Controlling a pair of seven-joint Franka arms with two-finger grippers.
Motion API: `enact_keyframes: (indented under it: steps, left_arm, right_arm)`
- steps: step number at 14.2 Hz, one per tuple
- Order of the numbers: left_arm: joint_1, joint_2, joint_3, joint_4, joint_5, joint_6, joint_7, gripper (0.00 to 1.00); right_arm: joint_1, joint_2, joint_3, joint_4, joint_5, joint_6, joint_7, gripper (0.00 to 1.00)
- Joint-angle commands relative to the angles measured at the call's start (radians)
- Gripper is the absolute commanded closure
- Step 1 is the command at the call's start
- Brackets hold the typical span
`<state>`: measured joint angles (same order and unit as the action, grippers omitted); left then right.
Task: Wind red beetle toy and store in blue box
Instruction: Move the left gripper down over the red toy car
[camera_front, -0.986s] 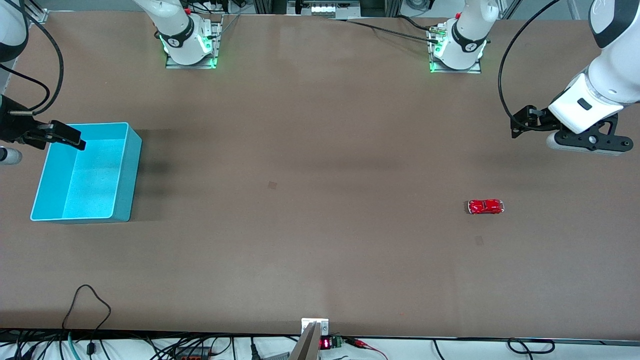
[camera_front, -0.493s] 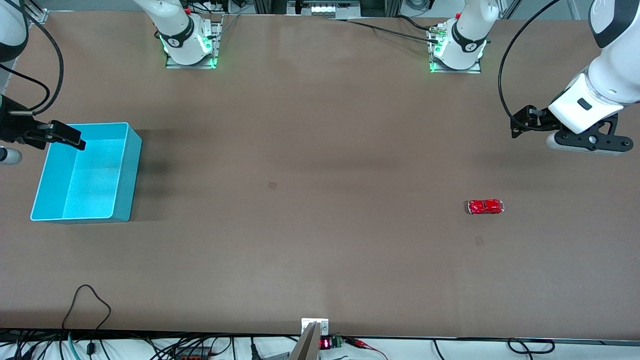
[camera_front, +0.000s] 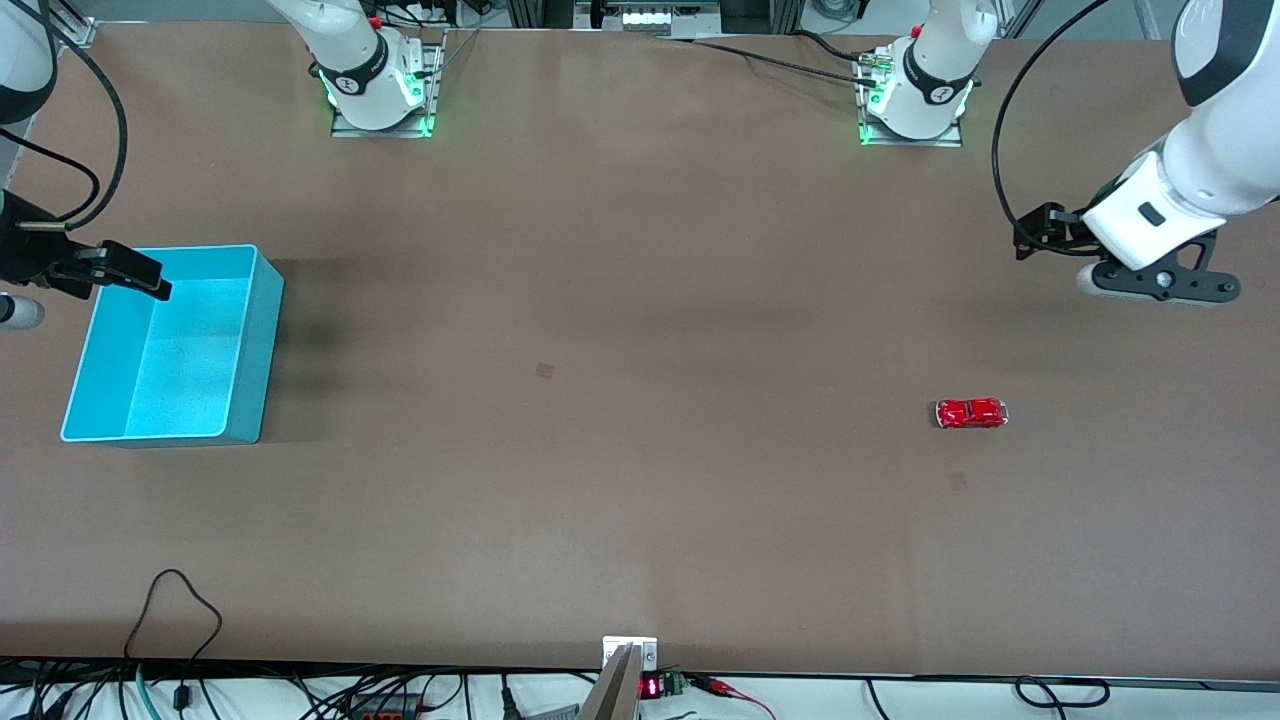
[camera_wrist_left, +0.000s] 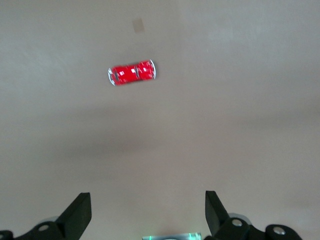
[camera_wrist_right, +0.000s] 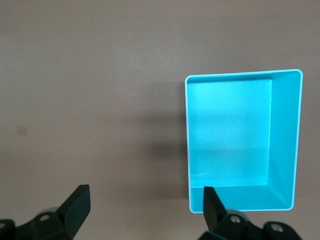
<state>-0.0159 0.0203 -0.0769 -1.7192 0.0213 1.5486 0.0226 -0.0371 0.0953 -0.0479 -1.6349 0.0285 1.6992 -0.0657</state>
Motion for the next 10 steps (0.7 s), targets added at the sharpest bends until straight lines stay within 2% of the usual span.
enact_keyframes:
  steps: [1, 4, 10]
  left_arm:
    - [-0.010, 0.017, 0.002, 0.012, -0.029, -0.079, 0.019, 0.00]
    - [-0.015, 0.018, 0.000, 0.012, -0.026, -0.117, 0.125, 0.00]
    - [0.005, 0.070, 0.009, 0.020, 0.003, -0.067, 0.671, 0.00]
  right_arm:
    - [-0.006, -0.011, 0.007, -0.013, 0.010, 0.008, 0.009, 0.00]
    - [-0.006, -0.011, 0.007, -0.013, 0.010, 0.008, 0.009, 0.00]
    - [-0.006, -0.011, 0.007, -0.013, 0.010, 0.008, 0.009, 0.00]
